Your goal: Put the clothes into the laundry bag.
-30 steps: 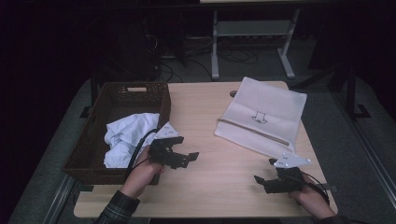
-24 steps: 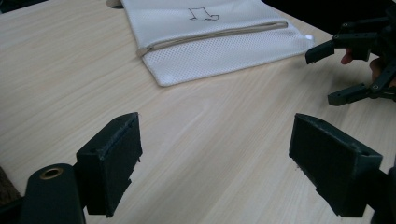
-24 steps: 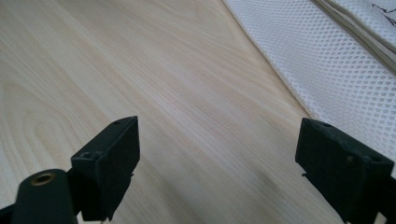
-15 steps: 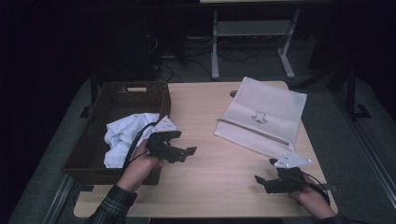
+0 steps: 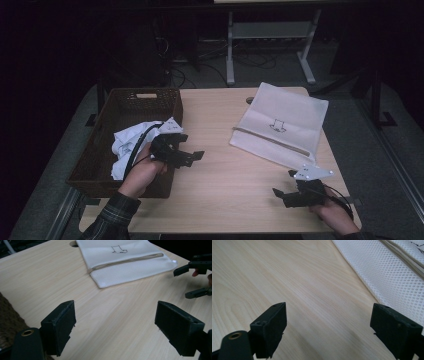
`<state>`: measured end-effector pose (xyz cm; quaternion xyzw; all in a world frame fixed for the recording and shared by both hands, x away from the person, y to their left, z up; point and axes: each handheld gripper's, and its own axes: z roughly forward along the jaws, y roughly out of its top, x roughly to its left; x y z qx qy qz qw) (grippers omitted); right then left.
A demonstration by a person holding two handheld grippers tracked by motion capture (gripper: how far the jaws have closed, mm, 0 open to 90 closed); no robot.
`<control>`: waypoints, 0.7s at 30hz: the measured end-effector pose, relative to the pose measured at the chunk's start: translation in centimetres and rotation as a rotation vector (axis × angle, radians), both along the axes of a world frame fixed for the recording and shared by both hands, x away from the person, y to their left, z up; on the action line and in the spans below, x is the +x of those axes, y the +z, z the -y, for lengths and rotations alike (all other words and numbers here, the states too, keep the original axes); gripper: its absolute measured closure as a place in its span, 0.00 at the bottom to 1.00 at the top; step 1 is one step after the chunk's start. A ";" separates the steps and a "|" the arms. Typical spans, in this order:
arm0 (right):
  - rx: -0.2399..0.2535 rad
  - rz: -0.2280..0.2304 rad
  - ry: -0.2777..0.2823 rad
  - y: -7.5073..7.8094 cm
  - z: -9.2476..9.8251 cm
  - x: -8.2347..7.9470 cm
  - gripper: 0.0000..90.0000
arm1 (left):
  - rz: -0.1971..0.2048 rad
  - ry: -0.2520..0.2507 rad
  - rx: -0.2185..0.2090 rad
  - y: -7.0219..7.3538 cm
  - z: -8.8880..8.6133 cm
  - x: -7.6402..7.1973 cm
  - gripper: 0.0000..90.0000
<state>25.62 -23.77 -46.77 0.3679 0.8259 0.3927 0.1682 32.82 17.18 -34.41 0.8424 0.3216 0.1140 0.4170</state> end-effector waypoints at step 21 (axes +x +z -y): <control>-0.001 -0.003 -0.004 0.0 0.0 0.0 0.14 | -0.009 0.069 0.051 1.3 -3.4 1.7 0.18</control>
